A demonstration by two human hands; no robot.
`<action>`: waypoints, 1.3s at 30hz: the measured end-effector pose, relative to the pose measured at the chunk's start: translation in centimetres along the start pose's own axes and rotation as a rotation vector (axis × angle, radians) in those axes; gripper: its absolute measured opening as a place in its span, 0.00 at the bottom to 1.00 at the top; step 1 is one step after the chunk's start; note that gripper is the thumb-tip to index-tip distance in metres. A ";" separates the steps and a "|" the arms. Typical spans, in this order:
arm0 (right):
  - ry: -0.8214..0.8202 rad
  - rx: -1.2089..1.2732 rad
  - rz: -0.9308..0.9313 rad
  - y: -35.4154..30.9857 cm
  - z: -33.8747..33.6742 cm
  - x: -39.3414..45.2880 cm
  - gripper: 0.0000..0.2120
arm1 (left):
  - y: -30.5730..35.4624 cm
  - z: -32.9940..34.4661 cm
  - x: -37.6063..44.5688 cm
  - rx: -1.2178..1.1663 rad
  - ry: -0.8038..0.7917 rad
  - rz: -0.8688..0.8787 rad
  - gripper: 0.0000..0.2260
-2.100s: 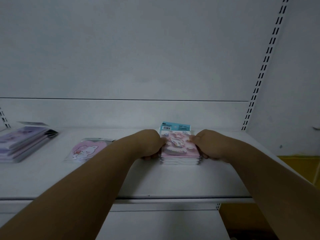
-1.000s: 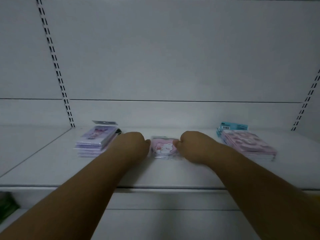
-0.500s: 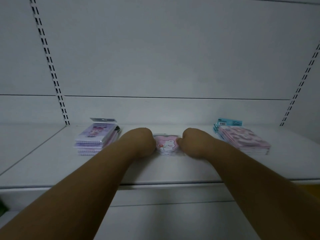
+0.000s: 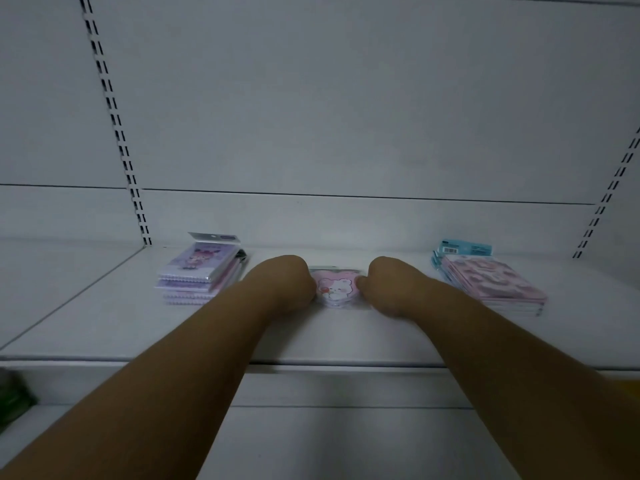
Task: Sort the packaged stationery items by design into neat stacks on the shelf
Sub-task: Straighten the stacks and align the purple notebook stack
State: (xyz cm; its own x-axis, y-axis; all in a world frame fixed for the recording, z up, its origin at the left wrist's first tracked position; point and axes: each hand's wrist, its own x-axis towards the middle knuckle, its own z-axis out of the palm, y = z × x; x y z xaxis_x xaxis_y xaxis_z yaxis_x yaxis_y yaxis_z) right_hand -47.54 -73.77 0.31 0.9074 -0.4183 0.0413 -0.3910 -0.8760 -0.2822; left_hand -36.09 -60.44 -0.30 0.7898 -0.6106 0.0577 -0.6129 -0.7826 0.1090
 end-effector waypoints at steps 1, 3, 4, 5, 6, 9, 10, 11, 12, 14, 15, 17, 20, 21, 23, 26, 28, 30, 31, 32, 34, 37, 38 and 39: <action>0.015 -0.016 0.004 0.2 0.2 0.4 0.17 | 0.0 0.0 0.0 -0.010 0.003 0.014 0.11; -0.001 -0.039 0.037 0.4 -0.1 1.1 0.15 | 0.1 -0.3 -0.5 0.014 -0.004 0.042 0.10; 0.010 -0.018 0.073 0.4 -0.4 1.0 0.13 | 0.2 -0.6 -0.7 0.036 -0.012 0.056 0.11; 0.026 0.003 0.105 0.2 -0.6 1.1 0.12 | 0.1 -0.9 -0.9 0.059 0.000 0.072 0.12; 0.083 0.059 0.112 0.0 -0.8 1.1 0.11 | 0.1 -1.2 -1.2 0.035 0.001 0.054 0.13; 0.351 0.134 0.016 -1.0 -1.1 1.0 0.13 | -0.8 -1.9 -2.0 -0.088 0.140 0.058 0.13; 0.394 0.126 -0.009 -1.7 -1.2 1.0 0.16 | -1.3 -2.1 -2.4 -0.099 0.186 0.042 0.11; 0.419 0.077 -0.053 -2.5 -1.2 1.1 0.18 | -2.0 -2.2 -2.9 -0.077 0.227 0.030 0.10; 0.413 0.070 -0.079 -3.7 -1.1 1.0 0.19 | -2.9 -2.3 -3.3 -0.086 0.269 0.017 0.10; 0.343 0.060 -0.159 -6.4 -0.6 1.0 0.19 | -5.2 -2.8 -3.7 -0.096 0.301 -0.009 0.10; 0.313 0.062 -0.195 -7.7 -0.3 1.2 0.19 | -6.6 -3.2 -3.8 -0.107 0.319 -0.034 0.10; 0.245 0.109 -0.221 -10.5 0.3 1.6 0.20 | -10.2 -4.1 -3.6 -0.142 0.372 -0.079 0.10; 0.155 0.190 -0.203 -14.4 1.7 2.6 0.22 | -15.2 -4.9 -3.2 -0.151 0.373 -0.164 0.10; 0.133 0.232 -0.165 -15.3 2.1 3.2 0.22 | -16.6 -4.9 -2.9 -0.163 0.351 -0.179 0.11; 0.092 0.306 -0.063 -16.9 3.1 4.3 0.22 | -18.7 -4.5 -2.1 -0.202 0.253 -0.192 0.15; 0.067 0.329 0.055 -18.4 4.5 5.3 0.23 | -19.7 -3.9 -1.1 -0.278 0.055 -0.174 0.20; 0.082 0.302 0.081 -19.3 5.2 5.7 0.22 | -19.4 -3.9 -0.3 -0.375 0.017 -0.153 0.19; 0.089 0.282 0.123 -20.0 5.7 6.2 0.18 | -18.6 -4.0 0.0 -0.428 0.011 -0.133 0.15; 0.085 0.306 0.153 -20.1 5.7 6.3 0.16 | -18.2 -3.8 0.2 -0.455 0.013 -0.111 0.13; 0.086 0.336 0.180 -20.2 5.8 6.4 0.15 | -17.8 -3.7 0.4 -0.498 0.012 -0.094 0.11; 0.123 0.375 0.178 -20.1 5.8 6.3 0.15 | -17.5 -3.4 0.3 -0.631 0.049 -0.092 0.10; 0.224 0.565 0.140 -19.3 6.1 5.8 0.15 | -17.8 -3.0 0.2 -1.010 0.084 -0.152 0.04; 0.272 0.622 0.097 -19.1 6.1 5.6 0.13 | -18.0 -3.0 0.0 -1.135 0.082 -0.134 0.05; 0.321 0.654 0.045 -19.1 6.1 5.4 0.11 | -18.2 -3.0 -0.3 -1.234 0.081 -0.092 0.08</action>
State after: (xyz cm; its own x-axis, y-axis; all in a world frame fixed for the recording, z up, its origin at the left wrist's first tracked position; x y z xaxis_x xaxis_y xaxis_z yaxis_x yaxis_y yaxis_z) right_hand -34.20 -57.83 0.11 0.7635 -0.5882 0.2667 -0.1636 -0.5757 -0.8011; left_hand -25.12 -45.69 0.65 0.8549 -0.5156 0.0565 -0.1598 -0.1582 0.9744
